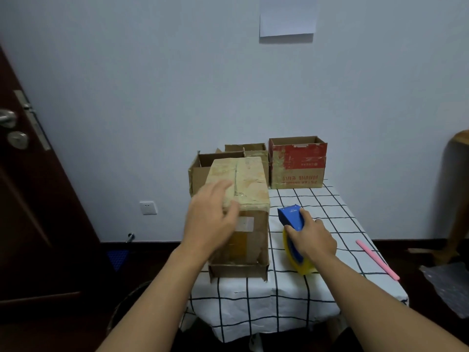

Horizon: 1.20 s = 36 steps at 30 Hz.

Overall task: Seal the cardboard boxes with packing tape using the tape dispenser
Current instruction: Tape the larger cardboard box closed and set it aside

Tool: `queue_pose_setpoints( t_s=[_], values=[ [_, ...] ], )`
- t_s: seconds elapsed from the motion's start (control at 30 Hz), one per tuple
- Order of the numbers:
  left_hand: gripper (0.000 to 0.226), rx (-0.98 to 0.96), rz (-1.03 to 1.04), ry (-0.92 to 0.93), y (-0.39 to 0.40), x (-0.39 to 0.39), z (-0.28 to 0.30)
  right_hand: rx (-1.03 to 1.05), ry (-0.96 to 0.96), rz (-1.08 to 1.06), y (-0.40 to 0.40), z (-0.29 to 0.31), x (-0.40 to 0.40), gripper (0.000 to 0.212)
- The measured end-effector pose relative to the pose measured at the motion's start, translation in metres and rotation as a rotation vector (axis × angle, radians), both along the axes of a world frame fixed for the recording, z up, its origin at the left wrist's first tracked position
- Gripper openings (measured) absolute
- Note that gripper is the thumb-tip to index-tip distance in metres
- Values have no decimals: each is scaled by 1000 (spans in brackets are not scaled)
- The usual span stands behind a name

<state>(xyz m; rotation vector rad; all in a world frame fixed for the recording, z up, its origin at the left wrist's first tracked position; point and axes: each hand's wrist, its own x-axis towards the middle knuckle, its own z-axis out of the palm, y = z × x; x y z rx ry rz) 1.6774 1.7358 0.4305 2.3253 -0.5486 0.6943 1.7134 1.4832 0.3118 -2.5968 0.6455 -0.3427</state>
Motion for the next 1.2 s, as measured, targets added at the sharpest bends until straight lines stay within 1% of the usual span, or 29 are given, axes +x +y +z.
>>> queue_pose_setpoints(
  t_s=[0.07,0.1,0.23,0.3,0.4,0.53,0.67,0.73,0.87,0.97,1.03,1.1,1.17,1.2],
  values=[
    [34,-157,40,43,22,3,-11,-2,-2,2,-1,0,1,67],
    [32,-215,37,90,32,4,-17,-3,-6,5,0,0,1,67],
    [39,-449,-87,271,48,5,-33,-16,-5,14,0,0,2,67],
    [46,-513,-133,327,51,6,-33,-20,0,9,0,0,2,67],
    [47,-496,-182,353,60,11,-27,-24,-9,4,-1,-1,1,67],
    [38,-305,-224,329,75,19,-24,-25,-9,2,0,-2,2,68],
    [36,-276,-246,285,77,24,-27,-32,-9,1,0,-2,4,68],
    [33,-297,-254,266,78,26,-28,-41,-6,-3,0,-2,4,68],
    [25,-387,-273,287,77,30,-31,-41,1,-5,1,-2,4,70],
    [26,-373,-265,256,74,31,-29,-44,2,-4,1,-2,3,70],
    [29,-360,-293,302,76,32,-28,-43,5,-4,1,-1,2,71],
    [32,-444,-352,388,78,33,-27,-39,6,-1,1,-1,1,71],
    [25,-547,-360,428,75,32,-23,-38,5,1,1,-1,1,71],
    [21,-561,-339,424,71,31,-21,-40,5,1,1,0,1,70]
  ],
)
